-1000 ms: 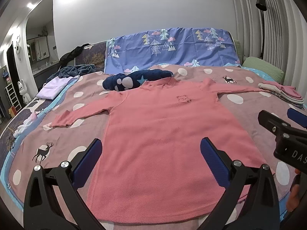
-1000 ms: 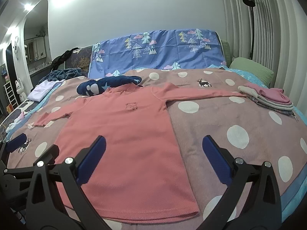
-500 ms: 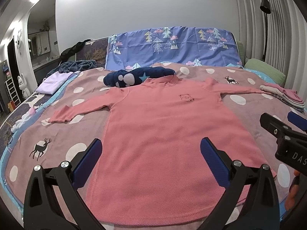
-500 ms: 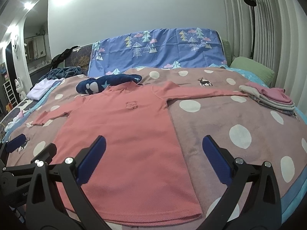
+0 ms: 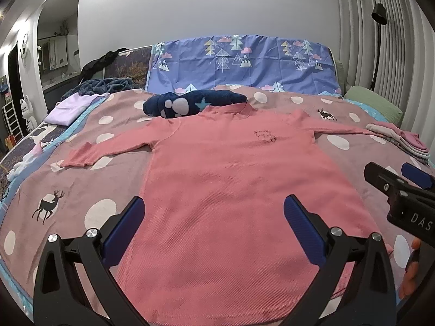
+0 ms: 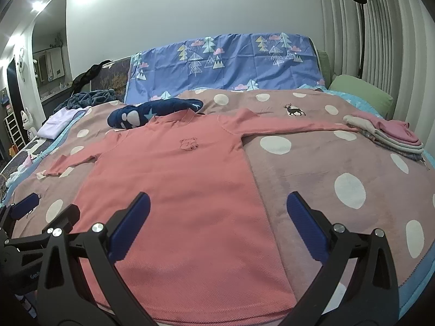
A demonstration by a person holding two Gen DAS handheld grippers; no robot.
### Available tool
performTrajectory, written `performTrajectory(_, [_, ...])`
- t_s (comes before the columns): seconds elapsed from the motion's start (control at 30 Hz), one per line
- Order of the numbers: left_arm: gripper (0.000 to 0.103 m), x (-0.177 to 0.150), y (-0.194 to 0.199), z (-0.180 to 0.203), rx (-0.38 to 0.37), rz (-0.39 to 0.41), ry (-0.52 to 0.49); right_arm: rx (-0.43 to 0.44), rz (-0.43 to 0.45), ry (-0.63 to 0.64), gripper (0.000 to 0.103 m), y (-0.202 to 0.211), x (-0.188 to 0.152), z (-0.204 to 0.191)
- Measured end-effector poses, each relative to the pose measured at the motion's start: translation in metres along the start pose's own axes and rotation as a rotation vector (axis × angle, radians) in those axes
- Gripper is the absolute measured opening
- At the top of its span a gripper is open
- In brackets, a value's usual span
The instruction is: Fold small clothes
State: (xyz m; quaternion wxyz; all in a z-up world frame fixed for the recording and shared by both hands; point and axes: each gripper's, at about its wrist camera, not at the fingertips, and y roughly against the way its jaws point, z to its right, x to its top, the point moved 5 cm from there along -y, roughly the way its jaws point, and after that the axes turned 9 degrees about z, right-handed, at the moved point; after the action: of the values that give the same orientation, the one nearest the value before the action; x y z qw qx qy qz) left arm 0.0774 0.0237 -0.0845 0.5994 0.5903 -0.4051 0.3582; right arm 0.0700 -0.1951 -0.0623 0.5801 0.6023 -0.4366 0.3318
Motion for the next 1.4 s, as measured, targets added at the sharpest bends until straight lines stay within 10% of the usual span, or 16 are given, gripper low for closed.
performTrajectory(0.4, [0.102,-0.002,-0.040,-0.046,-0.023,-0.029,0.119,0.001,-0.057,0.060,0.101,-0.038,0.000,-0.018])
performTrajectory(0.8, [0.065,0.000,-0.131,-0.279,0.213,-0.053,0.485,0.059,-0.155,0.129,0.101,-0.116,0.011,-0.048])
performTrajectory(1.17, [0.063,-0.031,-0.228,-0.406,0.307,-0.159,0.866,0.075,-0.191,0.148,0.101,-0.169,0.026,-0.074])
performTrajectory(1.27, [0.050,-0.029,-0.240,-0.418,0.378,-0.159,0.845,0.065,-0.192,0.166,0.101,-0.177,0.027,-0.073])
performTrajectory(1.4, [0.002,-0.028,-0.253,-0.429,0.338,-0.162,0.898,0.033,-0.180,0.166,0.101,-0.185,0.031,-0.061])
